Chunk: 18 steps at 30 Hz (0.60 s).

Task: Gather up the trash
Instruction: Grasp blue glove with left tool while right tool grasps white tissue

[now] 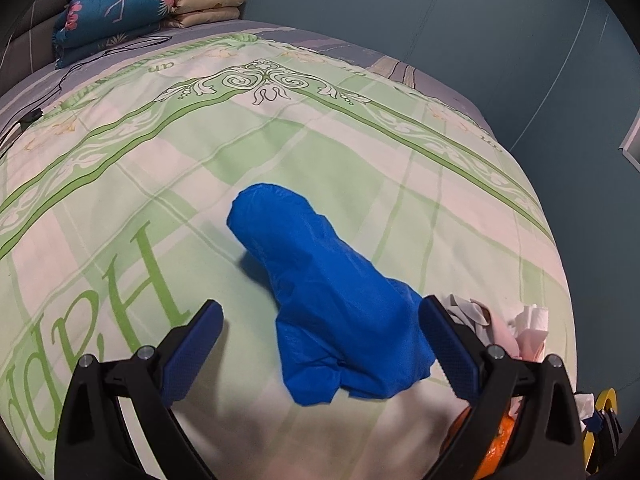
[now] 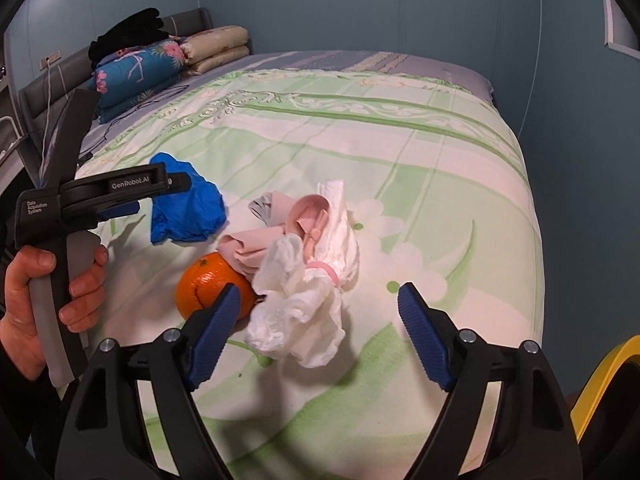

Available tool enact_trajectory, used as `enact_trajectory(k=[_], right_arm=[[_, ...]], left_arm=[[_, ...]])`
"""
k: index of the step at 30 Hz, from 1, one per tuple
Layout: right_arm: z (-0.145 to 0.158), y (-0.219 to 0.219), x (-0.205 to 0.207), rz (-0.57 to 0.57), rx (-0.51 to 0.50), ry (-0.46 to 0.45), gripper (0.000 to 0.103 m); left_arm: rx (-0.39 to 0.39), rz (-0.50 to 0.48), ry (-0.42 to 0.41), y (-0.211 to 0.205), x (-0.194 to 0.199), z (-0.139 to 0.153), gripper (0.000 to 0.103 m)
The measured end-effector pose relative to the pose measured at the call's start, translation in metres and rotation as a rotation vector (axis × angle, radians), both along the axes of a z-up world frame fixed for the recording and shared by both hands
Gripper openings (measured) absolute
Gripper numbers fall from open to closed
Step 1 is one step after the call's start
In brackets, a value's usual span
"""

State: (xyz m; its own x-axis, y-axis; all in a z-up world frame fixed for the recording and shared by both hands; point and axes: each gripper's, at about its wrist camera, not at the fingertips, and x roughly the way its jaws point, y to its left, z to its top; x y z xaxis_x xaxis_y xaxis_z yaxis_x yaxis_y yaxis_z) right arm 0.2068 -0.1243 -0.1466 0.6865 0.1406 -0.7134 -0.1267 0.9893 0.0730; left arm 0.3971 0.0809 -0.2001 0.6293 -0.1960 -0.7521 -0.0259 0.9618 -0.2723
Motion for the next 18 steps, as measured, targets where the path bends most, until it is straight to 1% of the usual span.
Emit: enact_trajectory(k=[4,5,6,8,11,12,13,14,15,16,17,18], right_arm=[[-0.006,-0.002,0.004,-0.012,-0.003,0.024,0.072],[-0.008,-0.002,0.005,-0.016,-0.001,0.03,0.072],[-0.01,-0.002,0.005,-0.019,0.0,0.035,0.071],[-0.012,-0.002,0.007,-0.02,0.003,0.047,0.067],[-0.018,-0.001,0.009,-0.022,0.0,0.065,0.064],[-0.019,-0.001,0.01,-0.027,-0.001,0.068,0.061],[-0.02,-0.002,0.01,-0.032,-0.002,0.071,0.055],[-0.02,-0.002,0.01,-0.035,-0.002,0.072,0.05],[-0.02,-0.003,0.011,-0.035,0.001,0.075,0.048],[-0.02,-0.003,0.011,-0.035,0.011,0.083,0.042],[-0.02,-0.004,0.012,-0.033,0.02,0.089,0.036],[-0.021,-0.004,0.013,-0.03,0.023,0.092,0.032]], left_arm=[[0.006,-0.011,0.007,-0.004,0.004,-0.004,0.093],[0.009,-0.014,0.009,-0.005,0.004,-0.005,0.091],[0.011,-0.018,0.016,-0.006,0.006,-0.007,0.086],[0.015,-0.022,0.036,-0.007,0.009,-0.012,0.08],[0.025,-0.023,0.045,-0.007,0.012,-0.016,0.073],[0.026,-0.025,0.045,-0.007,0.013,-0.016,0.067],[0.027,-0.028,0.045,-0.006,0.013,-0.016,0.062],[0.023,-0.036,0.046,-0.006,0.013,-0.016,0.052],[0.02,-0.041,0.047,-0.006,0.014,-0.015,0.045],[0.014,-0.046,0.047,-0.005,0.013,-0.015,0.042],[0.01,-0.051,0.049,-0.005,0.013,-0.015,0.037],[0.008,-0.053,0.054,-0.004,0.014,-0.015,0.032]])
